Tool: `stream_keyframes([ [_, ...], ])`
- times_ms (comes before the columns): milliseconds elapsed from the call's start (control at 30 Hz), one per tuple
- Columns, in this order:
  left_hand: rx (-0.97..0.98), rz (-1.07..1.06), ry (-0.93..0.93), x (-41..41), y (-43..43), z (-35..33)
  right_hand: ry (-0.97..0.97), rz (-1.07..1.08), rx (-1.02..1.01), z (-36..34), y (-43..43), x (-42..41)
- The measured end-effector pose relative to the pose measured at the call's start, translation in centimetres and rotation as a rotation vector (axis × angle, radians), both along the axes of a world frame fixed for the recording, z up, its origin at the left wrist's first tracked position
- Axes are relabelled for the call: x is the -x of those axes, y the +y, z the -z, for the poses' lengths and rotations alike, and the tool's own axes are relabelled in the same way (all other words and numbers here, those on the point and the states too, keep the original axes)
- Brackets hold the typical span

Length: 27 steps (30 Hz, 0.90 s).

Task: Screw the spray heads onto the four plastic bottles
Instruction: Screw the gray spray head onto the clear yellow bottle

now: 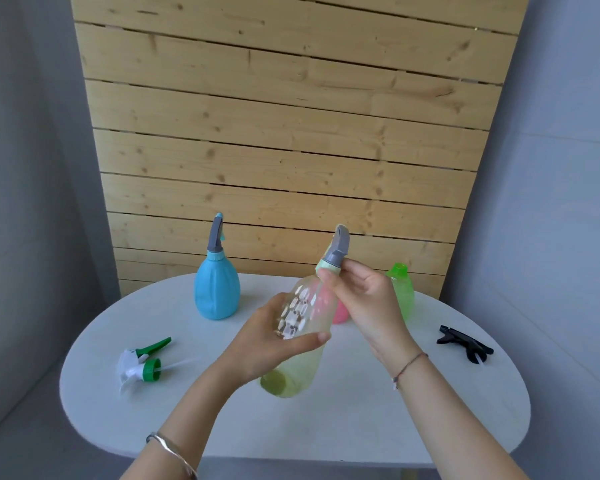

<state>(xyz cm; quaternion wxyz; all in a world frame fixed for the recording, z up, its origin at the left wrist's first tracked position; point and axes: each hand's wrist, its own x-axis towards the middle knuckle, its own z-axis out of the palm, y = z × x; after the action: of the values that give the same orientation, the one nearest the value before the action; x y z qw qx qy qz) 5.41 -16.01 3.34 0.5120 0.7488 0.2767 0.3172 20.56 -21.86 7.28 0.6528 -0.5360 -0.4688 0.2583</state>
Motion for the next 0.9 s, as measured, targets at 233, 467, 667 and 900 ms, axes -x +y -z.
stream_keyframes([
  [233, -0.115, -0.199, 0.033, 2.5, 2.6, 0.4, -0.115, 0.015, -0.029, -1.4, 4.6, 1.7],
  [467, -0.291, -0.353, 0.593, 6.2, 5.4, 2.5, -0.247, 0.034, 0.029, -1.0, 10.9, 0.9],
  [667, -0.341, -0.355, 0.677, 7.3, 6.6, 2.8, -0.281, 0.072, 0.105, 1.1, 14.1, 0.4],
  [900, -0.327, -0.338, 0.697, 7.1, 7.1, 3.2, -0.307, 0.095, 0.133, 3.0, 15.0, 0.5],
])
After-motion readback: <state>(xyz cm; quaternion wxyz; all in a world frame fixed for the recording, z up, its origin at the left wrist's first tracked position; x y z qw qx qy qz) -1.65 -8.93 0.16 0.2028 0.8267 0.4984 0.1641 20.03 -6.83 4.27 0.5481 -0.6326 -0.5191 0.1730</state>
